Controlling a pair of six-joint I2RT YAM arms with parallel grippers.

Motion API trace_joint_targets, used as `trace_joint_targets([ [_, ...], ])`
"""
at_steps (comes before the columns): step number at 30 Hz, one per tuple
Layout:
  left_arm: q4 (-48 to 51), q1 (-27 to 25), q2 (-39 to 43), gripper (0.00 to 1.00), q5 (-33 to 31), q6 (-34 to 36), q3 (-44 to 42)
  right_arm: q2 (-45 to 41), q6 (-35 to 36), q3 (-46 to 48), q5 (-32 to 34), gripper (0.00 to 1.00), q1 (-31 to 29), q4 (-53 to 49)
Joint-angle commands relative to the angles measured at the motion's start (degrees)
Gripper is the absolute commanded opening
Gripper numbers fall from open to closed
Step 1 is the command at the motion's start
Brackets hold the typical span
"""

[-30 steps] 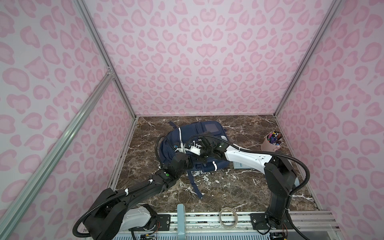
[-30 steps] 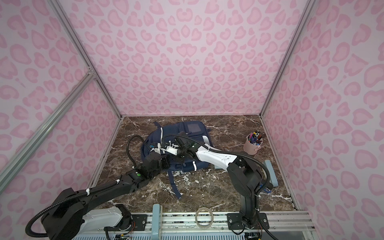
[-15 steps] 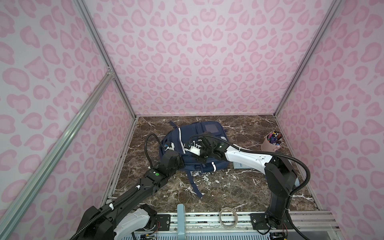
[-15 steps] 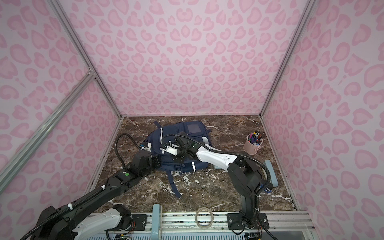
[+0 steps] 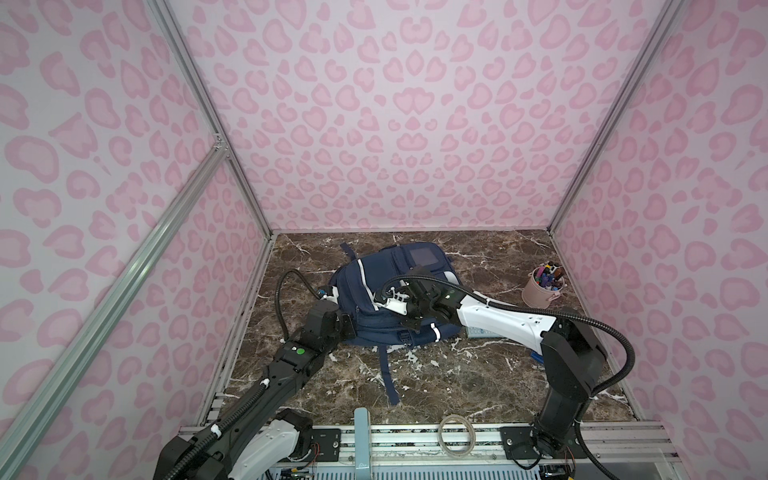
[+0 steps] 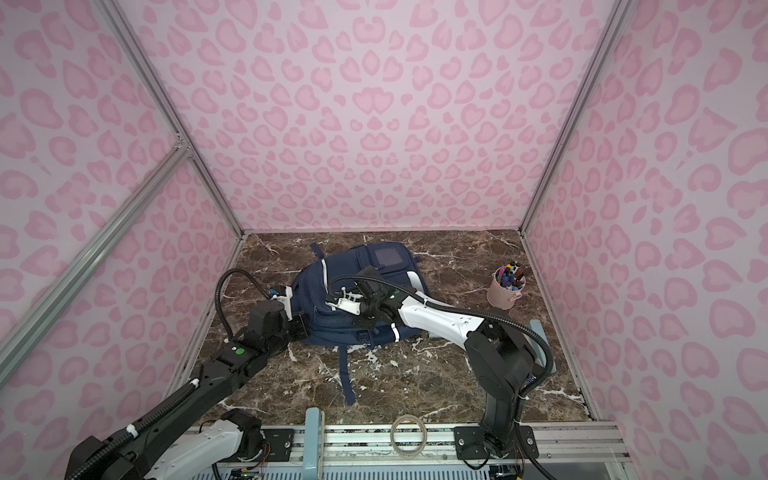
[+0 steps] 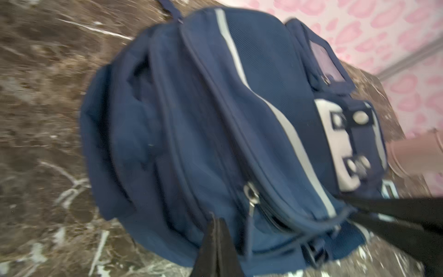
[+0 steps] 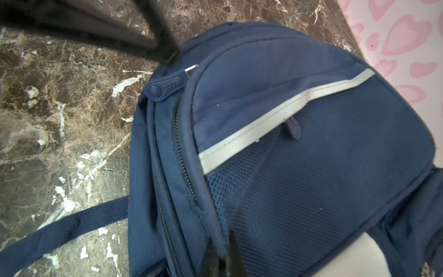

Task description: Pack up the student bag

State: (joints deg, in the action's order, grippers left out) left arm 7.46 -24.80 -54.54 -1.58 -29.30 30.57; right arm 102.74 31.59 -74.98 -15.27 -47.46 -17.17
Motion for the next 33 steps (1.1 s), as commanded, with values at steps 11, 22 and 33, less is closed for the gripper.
trace_joint_targets([
  [11, -6.5, -0.3, -3.6, 0.33, 0.2, 2.5, 0.6, 0.1, 1.0, -0.8, 1.6, 0.00, 0.0, -2.0],
  [22, -1.7, 1.0, -10.9, 0.03, -4.1, -0.1, 4.8, 0.1, 1.1, 0.1, 2.8, 0.00, 0.7, -1.7],
  [33, 1.7, -10.7, -5.2, 0.03, 1.1, -8.9, 1.5, -6.9, -1.8, 9.2, 10.0, 0.43, 5.8, 7.7],
])
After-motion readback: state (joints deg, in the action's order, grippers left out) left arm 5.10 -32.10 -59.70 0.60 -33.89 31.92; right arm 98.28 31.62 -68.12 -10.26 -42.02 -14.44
